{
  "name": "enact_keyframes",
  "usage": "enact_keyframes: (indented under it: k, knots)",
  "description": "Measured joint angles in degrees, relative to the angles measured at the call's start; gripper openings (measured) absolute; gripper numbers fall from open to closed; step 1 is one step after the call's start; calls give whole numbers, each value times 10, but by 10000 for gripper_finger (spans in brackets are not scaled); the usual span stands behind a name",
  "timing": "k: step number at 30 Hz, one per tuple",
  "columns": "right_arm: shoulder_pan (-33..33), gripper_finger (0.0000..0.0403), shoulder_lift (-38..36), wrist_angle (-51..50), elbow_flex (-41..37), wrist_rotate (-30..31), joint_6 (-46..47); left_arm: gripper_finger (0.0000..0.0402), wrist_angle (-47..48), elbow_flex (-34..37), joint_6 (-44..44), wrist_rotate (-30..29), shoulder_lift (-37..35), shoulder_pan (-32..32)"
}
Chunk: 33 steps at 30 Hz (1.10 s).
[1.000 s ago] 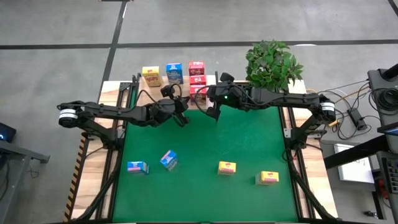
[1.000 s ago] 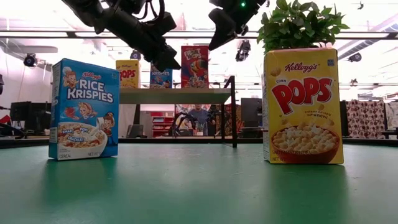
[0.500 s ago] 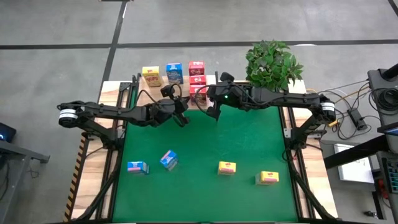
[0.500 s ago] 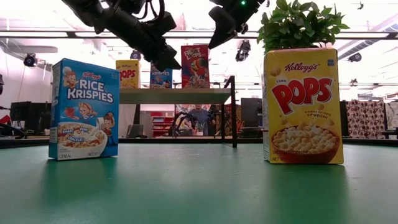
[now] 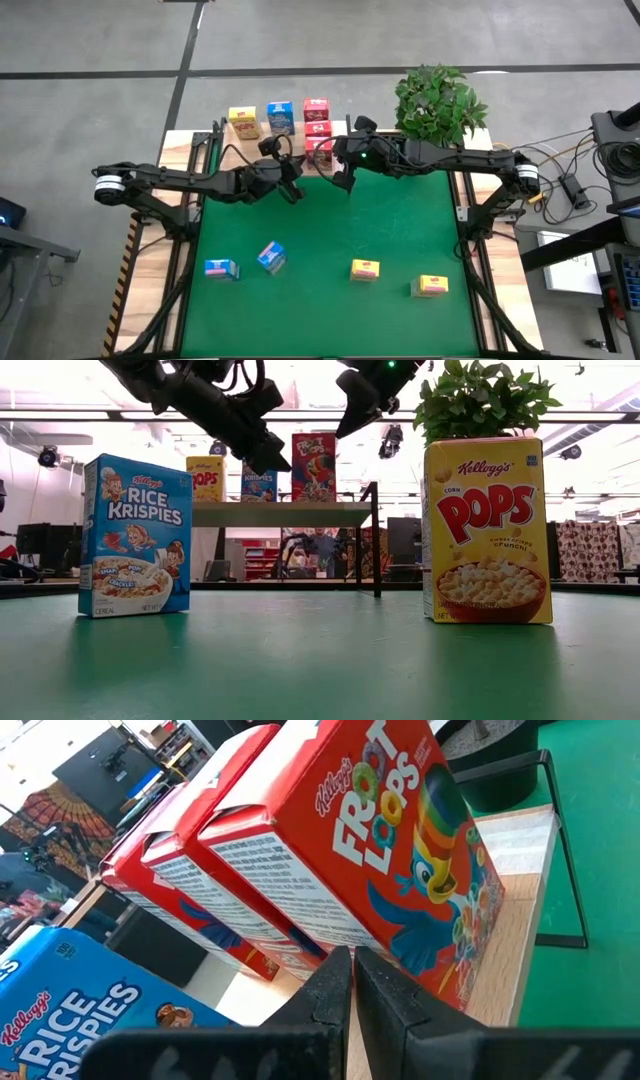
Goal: Stack cereal on shelf
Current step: Adjust the red cereal on the shelf
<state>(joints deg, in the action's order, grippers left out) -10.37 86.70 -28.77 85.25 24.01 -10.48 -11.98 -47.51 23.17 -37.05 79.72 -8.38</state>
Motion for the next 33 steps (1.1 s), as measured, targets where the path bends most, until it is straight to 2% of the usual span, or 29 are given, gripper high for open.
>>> enact_keyframes:
  k: [33]
  knots:
    - [0,12,0,1,0,1,0,0,13,0,1,0,-5,5]
